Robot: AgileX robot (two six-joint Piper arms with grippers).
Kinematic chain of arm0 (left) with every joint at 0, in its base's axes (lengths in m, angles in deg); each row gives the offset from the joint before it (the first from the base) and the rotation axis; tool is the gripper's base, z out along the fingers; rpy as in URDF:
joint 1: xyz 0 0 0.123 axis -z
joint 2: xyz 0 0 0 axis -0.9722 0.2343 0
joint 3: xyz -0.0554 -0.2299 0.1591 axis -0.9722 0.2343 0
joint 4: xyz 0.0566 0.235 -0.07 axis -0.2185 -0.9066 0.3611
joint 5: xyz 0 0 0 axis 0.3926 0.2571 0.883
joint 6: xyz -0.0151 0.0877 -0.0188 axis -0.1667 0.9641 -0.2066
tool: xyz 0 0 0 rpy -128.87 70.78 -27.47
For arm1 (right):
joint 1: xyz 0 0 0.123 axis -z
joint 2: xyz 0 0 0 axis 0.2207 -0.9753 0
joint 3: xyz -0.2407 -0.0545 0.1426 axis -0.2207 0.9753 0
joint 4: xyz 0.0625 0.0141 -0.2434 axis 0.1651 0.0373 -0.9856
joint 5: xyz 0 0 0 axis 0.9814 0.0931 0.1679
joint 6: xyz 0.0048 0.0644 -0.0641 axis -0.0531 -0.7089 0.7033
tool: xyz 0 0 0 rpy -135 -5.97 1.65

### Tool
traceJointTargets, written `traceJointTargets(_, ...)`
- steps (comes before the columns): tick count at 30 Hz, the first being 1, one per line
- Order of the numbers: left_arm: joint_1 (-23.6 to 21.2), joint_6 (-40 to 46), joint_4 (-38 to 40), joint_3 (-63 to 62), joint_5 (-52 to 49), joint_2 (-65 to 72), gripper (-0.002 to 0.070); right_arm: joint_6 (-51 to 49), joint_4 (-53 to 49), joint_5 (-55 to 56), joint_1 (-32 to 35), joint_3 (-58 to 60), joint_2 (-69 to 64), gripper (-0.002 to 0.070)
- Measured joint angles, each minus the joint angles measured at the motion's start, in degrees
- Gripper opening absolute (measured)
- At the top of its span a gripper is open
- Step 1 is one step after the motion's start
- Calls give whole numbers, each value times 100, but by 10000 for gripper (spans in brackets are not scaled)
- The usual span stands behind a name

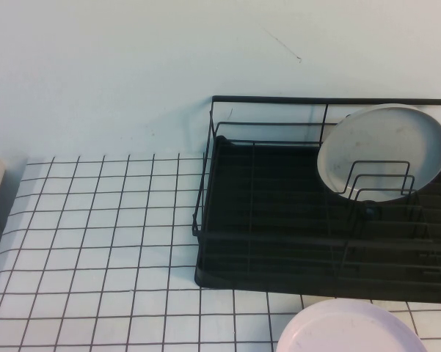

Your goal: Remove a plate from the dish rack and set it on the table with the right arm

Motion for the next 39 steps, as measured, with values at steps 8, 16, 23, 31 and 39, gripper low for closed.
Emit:
traceJointTargets(8,0,0,-24,0,0,0,-4,0,0,0,0,0,0,-2)
traceJointTargets(16,0,0,-80,0,9,0,-4,0,-21,0,0,0,0,-2)
traceJointTargets(23,0,0,-82,0,9,0,-4,0,-236,0,0,0,0,-2)
traceJointTargets(31,0,0,-92,0,9,0,-4,0,-264,0,0,0,0,-2)
traceJointTargets(39,0,0,-92,0,9,0,-4,-78,-130,0,0,0,0,-2)
